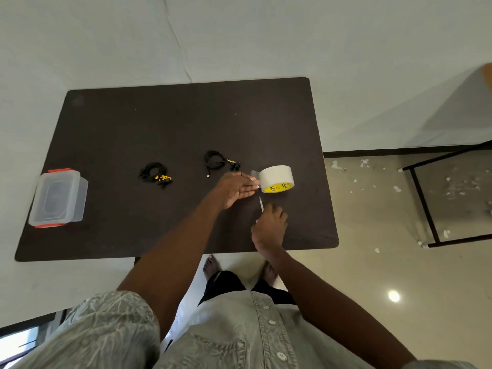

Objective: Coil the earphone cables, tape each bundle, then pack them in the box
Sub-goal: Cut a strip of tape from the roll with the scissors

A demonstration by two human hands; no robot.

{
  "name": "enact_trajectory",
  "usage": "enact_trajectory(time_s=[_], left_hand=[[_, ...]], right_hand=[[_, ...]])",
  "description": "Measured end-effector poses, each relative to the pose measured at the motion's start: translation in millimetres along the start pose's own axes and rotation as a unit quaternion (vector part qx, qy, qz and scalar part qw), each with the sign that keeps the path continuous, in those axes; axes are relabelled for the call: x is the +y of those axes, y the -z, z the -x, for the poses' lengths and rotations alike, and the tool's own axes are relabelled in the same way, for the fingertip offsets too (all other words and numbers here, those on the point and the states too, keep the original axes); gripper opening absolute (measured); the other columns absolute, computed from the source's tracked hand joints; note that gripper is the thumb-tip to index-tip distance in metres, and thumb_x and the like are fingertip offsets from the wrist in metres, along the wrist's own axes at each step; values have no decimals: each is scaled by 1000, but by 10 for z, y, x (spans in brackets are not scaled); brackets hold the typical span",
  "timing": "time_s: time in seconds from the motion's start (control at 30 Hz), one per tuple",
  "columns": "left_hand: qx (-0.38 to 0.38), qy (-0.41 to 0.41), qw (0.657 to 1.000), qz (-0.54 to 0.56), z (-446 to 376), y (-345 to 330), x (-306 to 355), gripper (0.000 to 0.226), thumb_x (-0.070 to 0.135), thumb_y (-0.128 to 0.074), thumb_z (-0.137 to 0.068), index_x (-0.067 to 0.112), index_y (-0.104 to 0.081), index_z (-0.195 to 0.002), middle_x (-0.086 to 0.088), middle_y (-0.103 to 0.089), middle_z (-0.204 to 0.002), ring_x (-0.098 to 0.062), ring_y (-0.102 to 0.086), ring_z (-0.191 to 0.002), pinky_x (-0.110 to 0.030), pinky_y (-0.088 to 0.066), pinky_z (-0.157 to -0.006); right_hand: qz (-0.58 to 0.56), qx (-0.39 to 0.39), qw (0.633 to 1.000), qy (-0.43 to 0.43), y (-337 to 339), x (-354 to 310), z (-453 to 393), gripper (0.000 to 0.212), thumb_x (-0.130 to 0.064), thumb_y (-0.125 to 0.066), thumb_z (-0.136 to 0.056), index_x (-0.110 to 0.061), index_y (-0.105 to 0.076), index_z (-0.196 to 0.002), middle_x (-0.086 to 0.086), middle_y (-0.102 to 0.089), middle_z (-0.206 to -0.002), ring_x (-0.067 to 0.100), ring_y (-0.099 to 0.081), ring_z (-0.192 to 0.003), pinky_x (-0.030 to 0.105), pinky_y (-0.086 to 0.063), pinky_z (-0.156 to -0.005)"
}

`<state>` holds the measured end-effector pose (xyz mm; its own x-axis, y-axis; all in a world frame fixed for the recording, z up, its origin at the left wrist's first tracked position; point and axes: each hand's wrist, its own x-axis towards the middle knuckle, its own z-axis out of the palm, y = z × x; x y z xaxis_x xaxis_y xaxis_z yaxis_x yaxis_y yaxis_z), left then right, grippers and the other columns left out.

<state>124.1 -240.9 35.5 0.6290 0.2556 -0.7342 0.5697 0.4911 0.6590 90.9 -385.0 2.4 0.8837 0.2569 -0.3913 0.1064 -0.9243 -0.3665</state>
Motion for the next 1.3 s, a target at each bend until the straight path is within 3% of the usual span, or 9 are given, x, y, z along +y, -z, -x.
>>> enact_trajectory(time_s=[0.3,0.5,0.63,0.8,0.93,1.03,1.17,1.23,1.3], left_hand=[[-10,0,999,41,33,50,-102,11,-5,-58,-89,5,-58,-86,-19,-70,-101,-27,-69,-91,-39,-54,-88],[-11,-4,999,47,43,11,-124,10,-5,-57,-89,4,-59,-87,-17,-69,-104,-28,-68,-95,-38,-55,-85],[-5,-5,999,38,44,-6,-121,11,-6,-56,-89,5,-59,-87,-16,-71,-93,-26,-69,-90,-37,-56,-84],[0,-3,1000,31,54,-14,-119,12,-8,-54,-90,4,-58,-88,-17,-70,-93,-25,-69,-89,-36,-57,-80],[1,-7,999,39,55,-22,-132,12,-8,-54,-90,4,-58,-89,-18,-70,-93,-25,-70,-86,-35,-58,-77],[2,-7,999,45,62,-21,-145,10,-6,-55,-90,3,-58,-89,-18,-70,-95,-26,-69,-89,-36,-57,-81],[-1,-8,999,49,50,-17,-161,9,-6,-55,-91,2,-58,-91,-18,-71,-92,-27,-69,-90,-37,-56,-84],[1,-7,999,53,34,-17,-171,9,-7,-54,-91,2,-58,-92,-16,-72,-87,-27,-69,-89,-38,-55,-86],[1,-7,999,52,33,-15,-174,9,-7,-54,-91,2,-58,-90,-16,-71,-87,-27,-68,-87,-39,-54,-88]], right_hand=[[-4,49,997,-63,7,214,23,44,-26,-64,-90,-5,-48,-126,17,-39,-134,31,-39,-124,42,-37,-101],[7,20,1000,-10,68,240,-39,46,-18,-63,-88,-2,-45,-127,18,-42,-132,32,-40,-122,40,-39,-101],[34,-10,999,41,86,263,-113,50,-16,-66,-83,-3,-44,-125,17,-44,-130,32,-40,-119,36,-34,-101],[-15,-22,1000,-12,143,333,-207,35,-13,-61,-86,-2,-54,-119,17,-51,-127,33,-46,-119,37,-34,-102],[-124,-29,992,16,214,406,-111,20,-14,-57,-92,-7,-63,-109,10,-63,-108,27,-60,-103,35,-46,-87],[-257,-44,965,31,309,408,-56,21,-11,-59,-92,-14,-67,-111,2,-68,-95,15,-62,-84,25,-48,-74],[-382,-125,916,0,435,340,-55,24,-12,-60,-92,-19,-68,-114,11,-68,-75,9,-47,-41,21,-37,-39],[-444,-173,879,-5,493,283,-67,18,-15,-60,-93,-12,-68,-109,14,-65,-74,12,-50,-43,23,-39,-40],[-556,-240,795,-40,536,233,-94,25,-17,-53,-96,-1,-65,-110,20,-65,-81,22,-63,-56,28,-53,-52]])
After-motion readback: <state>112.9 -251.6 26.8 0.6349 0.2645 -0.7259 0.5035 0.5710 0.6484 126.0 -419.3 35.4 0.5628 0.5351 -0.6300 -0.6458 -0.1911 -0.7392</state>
